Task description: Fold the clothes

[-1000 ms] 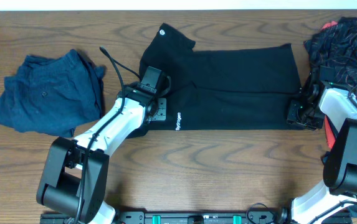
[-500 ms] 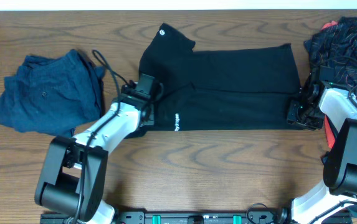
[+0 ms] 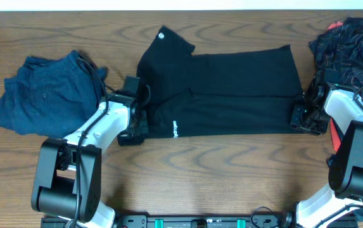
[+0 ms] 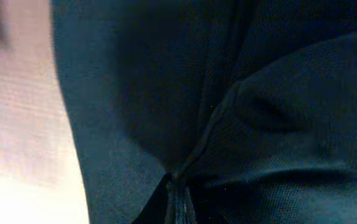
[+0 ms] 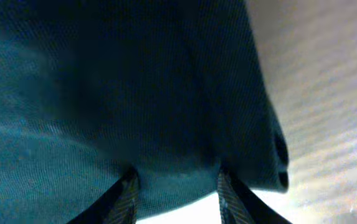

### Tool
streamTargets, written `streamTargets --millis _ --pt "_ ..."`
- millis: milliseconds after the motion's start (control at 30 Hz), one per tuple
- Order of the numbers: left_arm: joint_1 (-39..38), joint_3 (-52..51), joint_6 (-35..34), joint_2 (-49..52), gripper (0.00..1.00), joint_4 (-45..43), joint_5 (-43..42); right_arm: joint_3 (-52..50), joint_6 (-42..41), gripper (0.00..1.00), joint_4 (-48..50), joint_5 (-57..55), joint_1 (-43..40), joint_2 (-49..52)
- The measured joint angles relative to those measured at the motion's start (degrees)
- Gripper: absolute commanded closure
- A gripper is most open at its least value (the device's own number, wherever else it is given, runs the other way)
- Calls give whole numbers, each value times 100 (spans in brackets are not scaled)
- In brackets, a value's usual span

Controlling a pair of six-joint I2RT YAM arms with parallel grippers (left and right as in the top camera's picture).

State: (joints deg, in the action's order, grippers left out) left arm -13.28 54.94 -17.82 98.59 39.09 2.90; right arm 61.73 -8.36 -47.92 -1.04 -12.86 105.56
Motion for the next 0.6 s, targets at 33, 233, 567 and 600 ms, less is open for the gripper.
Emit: streamTargets --millis 33,233,567,600 --pt "0 -2 0 0 93 210 -37 0 -17 62 -94 2 0 0" --pt "0 -9 0 0 94 1069 -59 -50 -234 62 -817 -181 -4 2" --pt "0 -11 -2 0 94 1989 -57 -116 -920 64 -1451 -857 -160 2" --pt "0 -11 0 0 94 1985 -57 -116 -949 64 -1412 -883 -160 -4"
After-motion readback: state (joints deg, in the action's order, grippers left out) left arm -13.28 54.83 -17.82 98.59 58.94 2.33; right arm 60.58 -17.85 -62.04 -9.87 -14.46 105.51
